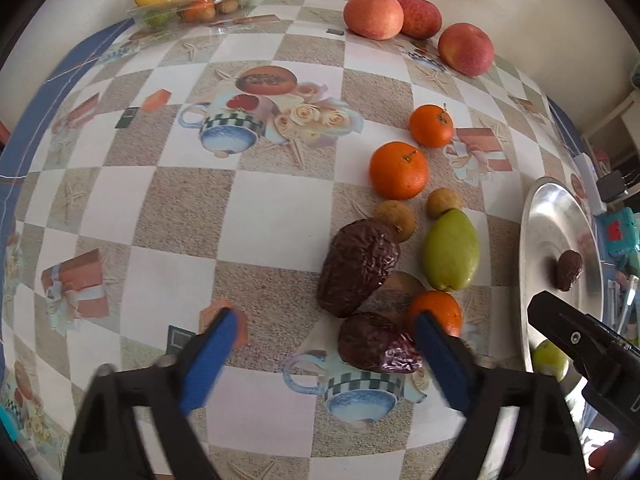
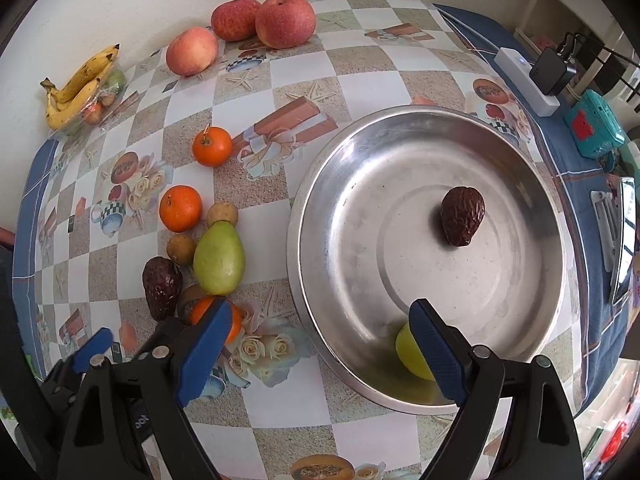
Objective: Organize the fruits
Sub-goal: 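Move the left tool to a second dark date and close on it, then grasp a mandarin orange with the right tool while the left tool holds the date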
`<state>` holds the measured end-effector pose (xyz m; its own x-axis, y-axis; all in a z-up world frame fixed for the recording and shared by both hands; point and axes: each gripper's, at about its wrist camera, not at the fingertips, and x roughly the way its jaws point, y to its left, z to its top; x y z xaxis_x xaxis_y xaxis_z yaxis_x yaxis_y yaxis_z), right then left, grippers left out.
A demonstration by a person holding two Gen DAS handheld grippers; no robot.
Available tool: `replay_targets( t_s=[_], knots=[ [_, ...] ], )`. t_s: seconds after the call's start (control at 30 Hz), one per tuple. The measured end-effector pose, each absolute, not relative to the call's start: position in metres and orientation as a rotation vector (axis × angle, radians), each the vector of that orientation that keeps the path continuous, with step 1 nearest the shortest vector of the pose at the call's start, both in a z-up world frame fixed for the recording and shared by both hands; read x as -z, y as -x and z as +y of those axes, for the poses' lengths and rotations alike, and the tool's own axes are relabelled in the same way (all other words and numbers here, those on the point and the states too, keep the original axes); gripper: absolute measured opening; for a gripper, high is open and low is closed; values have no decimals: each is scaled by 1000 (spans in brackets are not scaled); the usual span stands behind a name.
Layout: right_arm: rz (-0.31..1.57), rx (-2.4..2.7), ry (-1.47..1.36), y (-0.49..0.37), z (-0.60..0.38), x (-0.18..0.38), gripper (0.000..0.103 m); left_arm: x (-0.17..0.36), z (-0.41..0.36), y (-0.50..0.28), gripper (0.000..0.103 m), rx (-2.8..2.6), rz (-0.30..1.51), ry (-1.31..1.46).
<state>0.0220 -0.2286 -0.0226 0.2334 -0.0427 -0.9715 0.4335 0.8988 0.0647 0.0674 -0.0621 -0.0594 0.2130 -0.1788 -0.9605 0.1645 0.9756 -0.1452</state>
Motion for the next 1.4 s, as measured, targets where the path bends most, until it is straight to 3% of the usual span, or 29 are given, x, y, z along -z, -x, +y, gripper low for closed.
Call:
replay_targets(
  t_s=[0.07, 0.2, 0.33, 0.6, 1.4],
  knots=[
    [1299, 337, -359, -21, -230, 22, 90, 60, -62, -68, 77, 248, 1337, 20],
    [1295, 336, -368, -21, -232, 21, 90, 62, -59, -68, 49, 309, 1371, 114],
    [1295, 329, -364, -22, -230, 21, 90, 61, -61, -69, 34, 340, 1382, 145],
    [1303, 328, -358, -24, -229, 23, 90, 60, -60, -70, 32, 341, 1395, 170],
    [1375, 146, -248, -41, -167, 47, 90, 25, 42, -94, 32, 124, 1242, 413]
  ],
)
